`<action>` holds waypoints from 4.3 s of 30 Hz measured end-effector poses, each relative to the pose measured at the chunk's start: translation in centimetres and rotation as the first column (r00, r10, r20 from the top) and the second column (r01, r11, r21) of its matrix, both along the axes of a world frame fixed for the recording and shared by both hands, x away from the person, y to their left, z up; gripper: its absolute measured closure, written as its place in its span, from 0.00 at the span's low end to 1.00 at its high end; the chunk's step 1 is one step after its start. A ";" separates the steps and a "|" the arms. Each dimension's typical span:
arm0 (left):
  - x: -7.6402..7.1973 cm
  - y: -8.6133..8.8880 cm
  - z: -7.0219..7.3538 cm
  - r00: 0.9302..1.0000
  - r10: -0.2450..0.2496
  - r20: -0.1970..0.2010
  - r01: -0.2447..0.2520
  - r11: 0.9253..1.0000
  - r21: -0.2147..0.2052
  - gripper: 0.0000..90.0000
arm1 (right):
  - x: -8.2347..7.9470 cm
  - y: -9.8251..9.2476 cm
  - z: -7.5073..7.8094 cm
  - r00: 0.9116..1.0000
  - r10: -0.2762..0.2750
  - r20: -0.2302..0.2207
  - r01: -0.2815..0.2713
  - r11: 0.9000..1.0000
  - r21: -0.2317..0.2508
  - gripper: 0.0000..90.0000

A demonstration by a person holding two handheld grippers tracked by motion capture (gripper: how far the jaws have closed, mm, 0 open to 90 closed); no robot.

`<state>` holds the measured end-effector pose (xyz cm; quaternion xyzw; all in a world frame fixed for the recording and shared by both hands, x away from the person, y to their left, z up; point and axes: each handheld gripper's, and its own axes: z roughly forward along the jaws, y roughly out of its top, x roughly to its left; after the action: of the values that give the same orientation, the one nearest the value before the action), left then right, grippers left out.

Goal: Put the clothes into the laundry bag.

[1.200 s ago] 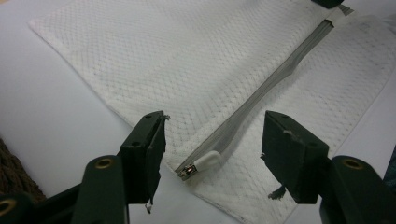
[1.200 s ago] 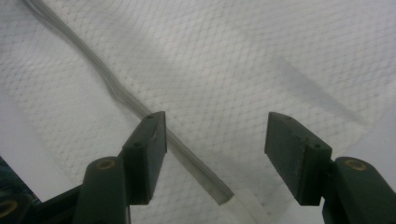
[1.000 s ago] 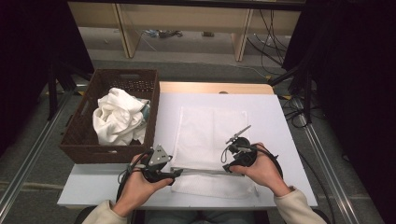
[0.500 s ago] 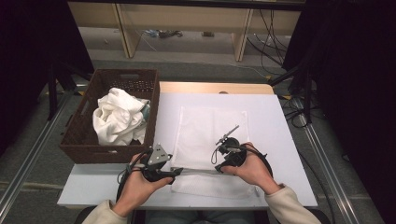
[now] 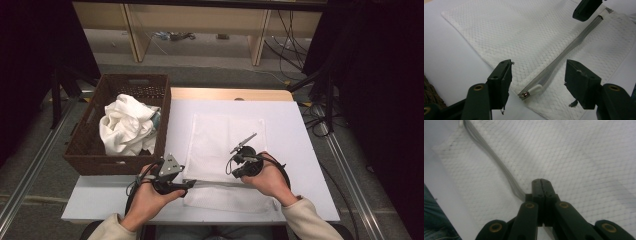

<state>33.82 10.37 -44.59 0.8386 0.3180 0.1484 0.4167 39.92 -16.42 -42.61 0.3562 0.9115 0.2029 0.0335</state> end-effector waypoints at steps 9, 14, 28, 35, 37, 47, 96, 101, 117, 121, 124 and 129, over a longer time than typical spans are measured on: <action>0.2 0.1 -0.2 1.000 -0.004 0.000 0.004 1.000 0.007 0.42 | -0.3 1.1 -1.1 0.998 0.044 -0.044 -0.043 0.999 0.009 1.00; 0.1 0.0 -0.2 1.000 -0.002 -0.002 0.002 1.000 0.006 0.42 | -0.3 1.4 -1.6 0.997 0.058 -0.045 -0.058 0.998 -0.001 1.00; 0.1 0.0 -0.2 1.000 -0.003 -0.005 0.003 1.000 0.002 0.42 | -1.0 1.9 -2.4 0.986 0.125 -0.108 -0.131 0.990 -0.050 1.00; 0.1 0.0 -0.2 1.000 -0.004 -0.010 0.004 1.000 0.001 0.42 | -0.8 1.6 -1.4 0.986 0.165 0.031 -0.162 0.983 -0.092 0.79; 0.1 0.0 -0.2 1.000 -0.003 -0.011 0.003 1.000 0.003 0.42 | -0.9 1.7 -2.0 0.988 0.154 0.002 -0.153 0.982 -0.114 0.76; 0.1 0.0 -0.2 1.000 -0.004 -0.011 0.004 1.000 0.002 0.42 | -0.8 2.1 -3.1 0.983 0.182 0.004 -0.179 0.971 -0.159 0.69; 3.6 6.6 7.2 0.927 0.306 0.217 -0.284 0.950 -0.128 0.17 | -0.4 0.2 3.3 0.980 -0.079 0.183 0.052 0.988 0.149 1.00; 7.3 10.0 8.7 0.887 0.419 0.195 -0.404 0.908 -0.111 0.16 | -0.3 0.3 3.5 0.977 -0.103 0.185 0.070 0.982 0.174 1.00; 16.0 13.5 6.5 0.808 0.590 -0.012 -0.590 0.807 -0.019 0.10 | -0.3 0.2 3.9 0.977 -0.089 0.191 0.056 0.984 0.171 1.00; 17.2 13.4 5.2 0.795 0.603 -0.074 -0.603 0.797 0.015 0.06 | -0.2 0.2 3.8 0.976 -0.076 0.202 0.042 0.985 0.166 1.00; 17.7 13.3 4.6 0.796 0.598 -0.096 -0.597 0.801 0.039 0.03 | -0.2 0.2 3.8 0.978 -0.089 0.188 0.058 0.984 0.169 1.00; 18.4 12.9 3.2 0.790 0.586 -0.184 -0.586 0.808 0.059 0.00 | -0.3 0.2 3.7 0.979 -0.091 0.184 0.059 0.984 0.171 1.00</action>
<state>52.27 23.25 -41.36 0.7089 0.6009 0.1879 0.3179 39.65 -16.19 -38.93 0.3708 0.8701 0.3092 0.0990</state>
